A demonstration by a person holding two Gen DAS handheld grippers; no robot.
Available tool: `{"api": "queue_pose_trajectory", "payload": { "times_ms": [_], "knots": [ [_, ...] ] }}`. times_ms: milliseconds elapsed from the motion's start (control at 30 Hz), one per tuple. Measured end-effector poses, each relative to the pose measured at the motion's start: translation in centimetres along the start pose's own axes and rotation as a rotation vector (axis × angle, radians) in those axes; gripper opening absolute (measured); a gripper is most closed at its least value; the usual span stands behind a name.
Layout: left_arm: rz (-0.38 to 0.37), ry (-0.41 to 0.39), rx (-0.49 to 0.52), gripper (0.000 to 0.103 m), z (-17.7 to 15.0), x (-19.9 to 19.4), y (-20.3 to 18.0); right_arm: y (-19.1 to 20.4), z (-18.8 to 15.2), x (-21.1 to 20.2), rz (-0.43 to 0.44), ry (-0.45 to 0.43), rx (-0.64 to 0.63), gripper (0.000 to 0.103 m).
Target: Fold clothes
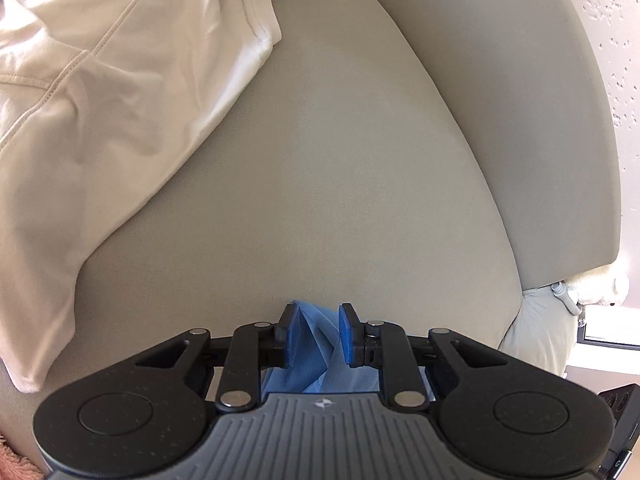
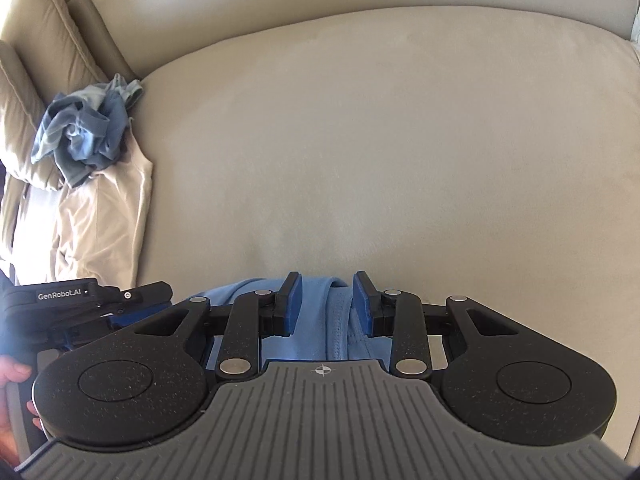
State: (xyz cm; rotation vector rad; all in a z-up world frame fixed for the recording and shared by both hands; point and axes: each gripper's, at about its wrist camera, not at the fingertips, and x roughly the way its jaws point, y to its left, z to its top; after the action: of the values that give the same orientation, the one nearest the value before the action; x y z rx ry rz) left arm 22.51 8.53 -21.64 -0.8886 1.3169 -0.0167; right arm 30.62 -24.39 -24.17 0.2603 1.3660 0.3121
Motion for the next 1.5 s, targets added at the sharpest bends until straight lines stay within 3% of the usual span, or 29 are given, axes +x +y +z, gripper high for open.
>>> {"api": "queue_pose_trajectory", "payload": {
  "times_ms": [300,467,633,800,900,933,967,1133,1200,1300,1400,1500],
  "knots": [
    [0.015,0.01,-0.035,0.018,-0.4,0.9,0.1,0.8,0.0,2.1,-0.001,0.024,0.008,0.026],
    [-0.047,-0.011,-0.099,0.015,-0.3,0.6,0.2,0.5,-0.1,2.3,0.039,0.018,0.034,0.026],
    [-0.043,0.0,-0.114,0.013,-0.3,0.6,-0.3,-0.2,-0.1,2.3,0.059,0.013,0.072,0.018],
    [-0.02,0.02,-0.11,0.013,0.0,1.4,-0.8,-0.9,-0.1,3.1,0.061,0.029,0.115,0.017],
    [-0.02,-0.01,-0.106,0.002,0.2,1.3,-1.2,-1.0,-0.1,3.7,0.059,0.024,0.13,0.016],
    [-0.026,-0.033,-0.092,0.001,0.1,1.1,-1.5,-0.9,-0.2,3.9,0.049,0.013,0.115,0.005],
    [-0.027,-0.052,-0.076,0.001,0.0,0.8,-1.8,-0.6,-0.4,3.9,0.037,-0.001,0.092,0.003],
    [-0.014,-0.215,0.04,0.001,-1.6,-1.7,-3.8,1.1,-1.8,2.0,-0.067,-0.118,-0.095,0.0],
    [0.014,-0.27,0.056,0.001,-2.3,-2.0,-3.8,0.6,-2.1,0.9,-0.137,-0.161,-0.111,0.0],
    [-0.021,-0.283,0.114,0.001,-3.0,-2.1,-3.6,-1.7,-1.8,-0.1,-0.153,-0.149,-0.068,0.0],
    [-0.023,-0.289,0.138,0.001,-3.4,-2.4,-3.6,-1.4,-2.0,-0.8,-0.087,-0.161,-0.113,0.0],
    [-0.009,-0.293,0.121,0.001,-3.4,-2.6,-3.9,1.5,-1.8,-0.1,0.022,-0.165,-0.145,0.0]
  ]
}}
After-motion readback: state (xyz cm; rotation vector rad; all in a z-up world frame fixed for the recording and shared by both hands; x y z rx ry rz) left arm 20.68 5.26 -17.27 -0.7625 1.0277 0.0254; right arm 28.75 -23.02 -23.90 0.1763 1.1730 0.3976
